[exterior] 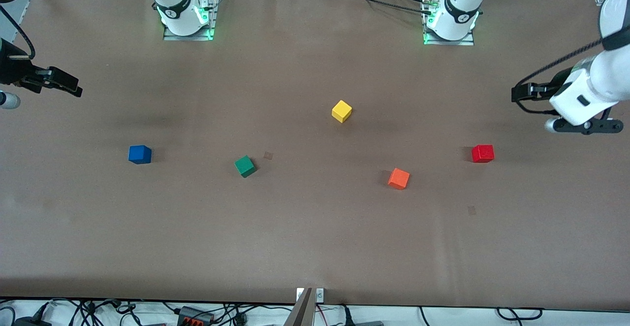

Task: Pass red block to right arm, stack on blue
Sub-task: 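Lower the left gripper over the red cube and close on it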

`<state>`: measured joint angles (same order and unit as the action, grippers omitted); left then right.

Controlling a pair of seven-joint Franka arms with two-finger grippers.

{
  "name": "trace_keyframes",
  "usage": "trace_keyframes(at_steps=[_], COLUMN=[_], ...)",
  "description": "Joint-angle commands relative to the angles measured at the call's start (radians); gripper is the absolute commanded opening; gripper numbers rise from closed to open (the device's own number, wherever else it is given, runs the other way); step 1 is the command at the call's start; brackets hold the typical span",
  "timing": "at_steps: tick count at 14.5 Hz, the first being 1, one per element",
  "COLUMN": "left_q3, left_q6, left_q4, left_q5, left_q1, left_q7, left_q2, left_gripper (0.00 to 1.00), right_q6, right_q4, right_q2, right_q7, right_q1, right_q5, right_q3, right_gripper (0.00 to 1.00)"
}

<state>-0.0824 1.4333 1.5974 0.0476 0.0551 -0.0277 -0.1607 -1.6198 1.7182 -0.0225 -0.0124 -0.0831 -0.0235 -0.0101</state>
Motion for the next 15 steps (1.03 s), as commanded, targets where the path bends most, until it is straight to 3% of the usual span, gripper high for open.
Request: trace_keyframes(at_steps=[1, 10, 15], left_q3=[0.000, -0.005, -0.004], left_q6=[0.111, 0.767, 0.953], left_q4=[0.059, 0.514, 0.561], left_q5=[0.078, 0.081, 0.083], left_q1=[0.000, 0.054, 0.086], left_q7=[0.012, 0.012, 0.026], left_q2=[-0.017, -0.013, -0.114], left_gripper=[1.00, 1.00, 1.00], right_q6=[0.008, 0.005, 0.001], right_q4=[0.014, 0.014, 0.014], right_q2=[-0.016, -0.010, -0.001], right_q7=[0.005, -0.001, -0.001], right_q1=[-0.012, -0.007, -0.006], right_q5=[0.002, 0.002, 0.002], right_q3=[-0.010, -0.010, -0.011], right_gripper=[1.00, 1.00, 1.00])
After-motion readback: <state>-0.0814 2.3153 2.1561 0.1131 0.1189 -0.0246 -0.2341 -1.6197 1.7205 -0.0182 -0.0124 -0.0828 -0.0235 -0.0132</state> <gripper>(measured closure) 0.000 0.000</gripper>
